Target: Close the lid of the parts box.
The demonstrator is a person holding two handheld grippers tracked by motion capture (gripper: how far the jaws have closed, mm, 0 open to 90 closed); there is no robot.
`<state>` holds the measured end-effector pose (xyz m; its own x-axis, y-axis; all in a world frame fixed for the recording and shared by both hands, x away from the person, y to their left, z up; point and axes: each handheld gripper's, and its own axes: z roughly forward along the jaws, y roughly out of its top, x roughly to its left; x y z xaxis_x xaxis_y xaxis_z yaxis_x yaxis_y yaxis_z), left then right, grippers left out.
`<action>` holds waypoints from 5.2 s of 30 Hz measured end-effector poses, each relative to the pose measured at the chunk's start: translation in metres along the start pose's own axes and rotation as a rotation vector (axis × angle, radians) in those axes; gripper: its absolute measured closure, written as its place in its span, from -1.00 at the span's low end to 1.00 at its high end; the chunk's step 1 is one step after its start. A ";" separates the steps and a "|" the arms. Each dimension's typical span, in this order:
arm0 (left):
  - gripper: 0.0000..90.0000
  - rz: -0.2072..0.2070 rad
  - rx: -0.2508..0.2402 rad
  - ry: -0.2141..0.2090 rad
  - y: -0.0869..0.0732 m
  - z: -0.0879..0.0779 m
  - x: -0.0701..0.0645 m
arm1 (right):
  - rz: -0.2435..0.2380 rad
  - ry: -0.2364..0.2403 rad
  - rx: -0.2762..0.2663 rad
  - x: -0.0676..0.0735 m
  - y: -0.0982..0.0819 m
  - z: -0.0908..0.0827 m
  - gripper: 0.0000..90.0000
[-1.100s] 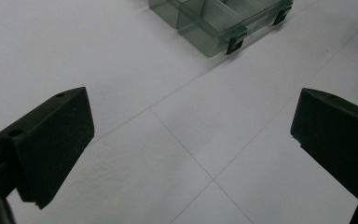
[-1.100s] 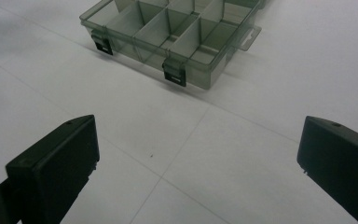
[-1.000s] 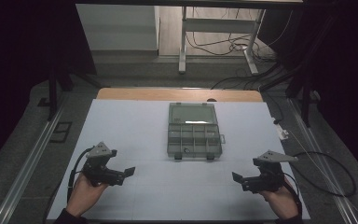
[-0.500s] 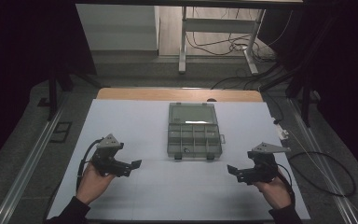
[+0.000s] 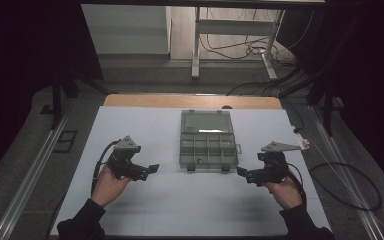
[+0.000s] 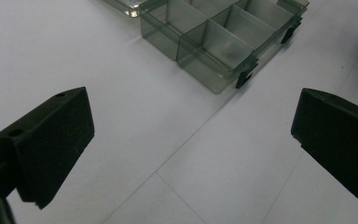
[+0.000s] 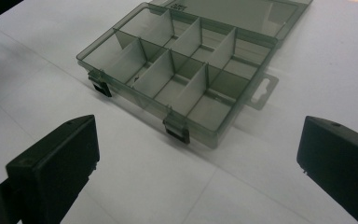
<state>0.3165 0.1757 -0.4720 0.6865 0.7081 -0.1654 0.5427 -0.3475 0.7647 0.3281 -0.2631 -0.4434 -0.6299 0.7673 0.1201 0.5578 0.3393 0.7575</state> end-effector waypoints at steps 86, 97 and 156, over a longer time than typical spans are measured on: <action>-1.00 0.066 0.017 -0.048 0.060 0.114 0.034 | 0.110 -0.163 0.206 -0.068 0.102 0.145 -1.00; -1.00 0.077 0.027 -0.068 0.066 0.127 0.039 | 0.126 -0.191 0.230 -0.079 0.106 0.163 -1.00; -0.94 0.048 0.056 0.038 0.075 0.124 0.054 | 0.330 -0.370 0.257 -0.086 0.116 0.178 0.99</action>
<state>0.4548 0.1114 -0.5009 0.6942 0.7121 -0.1046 0.5363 -0.4149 0.7350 0.5428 -0.1925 -0.4806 -0.1941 0.9794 0.0564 0.8360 0.1351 0.5318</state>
